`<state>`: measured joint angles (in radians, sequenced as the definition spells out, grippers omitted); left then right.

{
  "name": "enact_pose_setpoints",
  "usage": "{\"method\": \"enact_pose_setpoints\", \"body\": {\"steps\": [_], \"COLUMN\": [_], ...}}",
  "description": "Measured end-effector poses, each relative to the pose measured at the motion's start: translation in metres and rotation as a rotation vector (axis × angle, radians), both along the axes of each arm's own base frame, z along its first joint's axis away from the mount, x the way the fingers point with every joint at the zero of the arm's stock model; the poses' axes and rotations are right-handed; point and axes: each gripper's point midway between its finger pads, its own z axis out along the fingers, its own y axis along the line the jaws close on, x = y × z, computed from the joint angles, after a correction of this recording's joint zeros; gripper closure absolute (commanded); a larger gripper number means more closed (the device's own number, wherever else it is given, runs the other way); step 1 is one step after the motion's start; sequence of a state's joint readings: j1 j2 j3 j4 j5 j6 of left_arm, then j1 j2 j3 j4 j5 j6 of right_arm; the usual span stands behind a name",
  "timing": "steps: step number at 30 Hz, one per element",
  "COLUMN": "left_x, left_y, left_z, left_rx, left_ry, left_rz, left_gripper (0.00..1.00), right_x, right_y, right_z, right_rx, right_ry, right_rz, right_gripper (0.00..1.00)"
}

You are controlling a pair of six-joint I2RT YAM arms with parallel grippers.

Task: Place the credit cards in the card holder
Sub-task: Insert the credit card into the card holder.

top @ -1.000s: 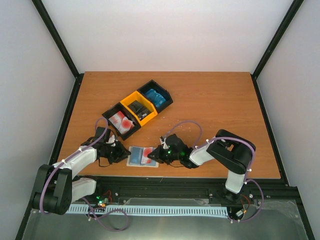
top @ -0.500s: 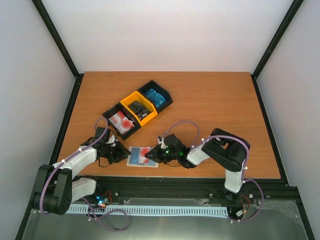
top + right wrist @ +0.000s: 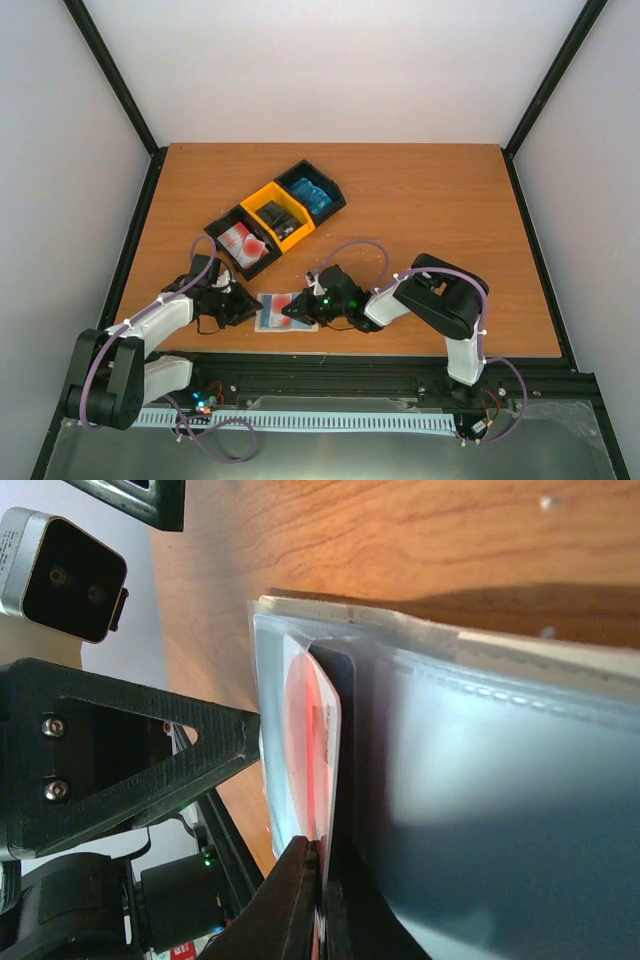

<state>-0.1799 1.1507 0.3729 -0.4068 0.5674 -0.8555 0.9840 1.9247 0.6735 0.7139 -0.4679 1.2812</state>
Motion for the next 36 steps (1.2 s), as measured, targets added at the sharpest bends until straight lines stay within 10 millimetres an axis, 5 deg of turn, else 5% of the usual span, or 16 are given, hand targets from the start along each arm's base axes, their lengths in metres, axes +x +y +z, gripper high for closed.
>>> {"method": "enact_pose_setpoints", "body": {"steps": [10,24,36], "left_x": [0.0,-0.001,-0.002], "left_y": [-0.001,-0.005,-0.008], "left_z": [0.0,0.003,0.004], "left_rx": [-0.01,-0.032,-0.052], "left_ry": [-0.005,-0.004,-0.003], "left_rz": [-0.003,-0.014,-0.032], "left_gripper": [0.71,0.64,0.62], "right_x": [0.001,0.004,0.006], "right_y": [0.011,0.005,0.016], "right_z": [-0.001,0.014,0.014], "right_rx": [0.008,-0.156,-0.404], "right_ry": [0.007,-0.037,-0.075], "right_rz": [0.024,0.016,0.052], "right_gripper": [0.86,0.39,0.41]}}
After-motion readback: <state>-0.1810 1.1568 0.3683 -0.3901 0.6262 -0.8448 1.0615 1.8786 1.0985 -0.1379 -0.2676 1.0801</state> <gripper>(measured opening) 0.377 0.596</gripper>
